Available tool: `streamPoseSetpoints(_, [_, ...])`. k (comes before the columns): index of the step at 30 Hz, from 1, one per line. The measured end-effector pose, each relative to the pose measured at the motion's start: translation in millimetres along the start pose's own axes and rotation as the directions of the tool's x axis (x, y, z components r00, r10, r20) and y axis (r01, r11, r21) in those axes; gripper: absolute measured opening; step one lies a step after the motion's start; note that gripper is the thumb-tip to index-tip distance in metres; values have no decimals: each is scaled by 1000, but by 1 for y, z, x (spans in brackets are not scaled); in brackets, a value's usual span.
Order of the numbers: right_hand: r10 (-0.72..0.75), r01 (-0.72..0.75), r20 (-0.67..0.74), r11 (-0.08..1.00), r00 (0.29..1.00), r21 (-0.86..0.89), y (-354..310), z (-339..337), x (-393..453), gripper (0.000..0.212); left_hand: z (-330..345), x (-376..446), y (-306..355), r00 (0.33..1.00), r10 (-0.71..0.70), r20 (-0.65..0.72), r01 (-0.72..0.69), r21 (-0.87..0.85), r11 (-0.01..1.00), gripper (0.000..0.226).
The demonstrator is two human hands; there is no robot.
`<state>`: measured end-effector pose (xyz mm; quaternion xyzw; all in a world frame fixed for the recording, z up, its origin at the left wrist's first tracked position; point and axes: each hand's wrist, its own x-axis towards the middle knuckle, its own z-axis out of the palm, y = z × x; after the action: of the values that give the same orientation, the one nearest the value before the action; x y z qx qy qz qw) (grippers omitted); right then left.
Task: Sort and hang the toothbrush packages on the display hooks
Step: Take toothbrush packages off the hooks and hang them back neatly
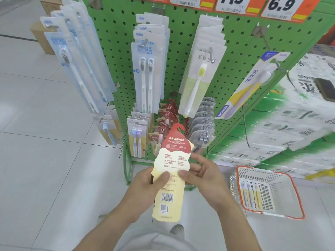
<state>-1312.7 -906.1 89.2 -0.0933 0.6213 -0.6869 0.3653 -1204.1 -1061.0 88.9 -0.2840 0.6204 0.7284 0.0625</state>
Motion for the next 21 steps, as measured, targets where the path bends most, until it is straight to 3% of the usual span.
streamPoseSetpoints(4, [11,-11,7,1000,1000,15,-2,-3,-3,56,-3,-1,-2,999,39,-8,-39,82,996,14])
streamPoseSetpoints(10, [30,-24,138,999,990,-45,-3,-11,-7,52,-11,5,8,981,177,-72,-168,125,978,40])
streamPoseSetpoints(18, [22,-1,234,996,972,-89,-5,-13,-12,39,-7,7,28,943,292,-162,-250,236,939,25])
streamPoseSetpoints(21, [32,-11,226,995,974,-96,-7,-14,-13,39,-3,6,32,939,309,-152,-270,234,934,43])
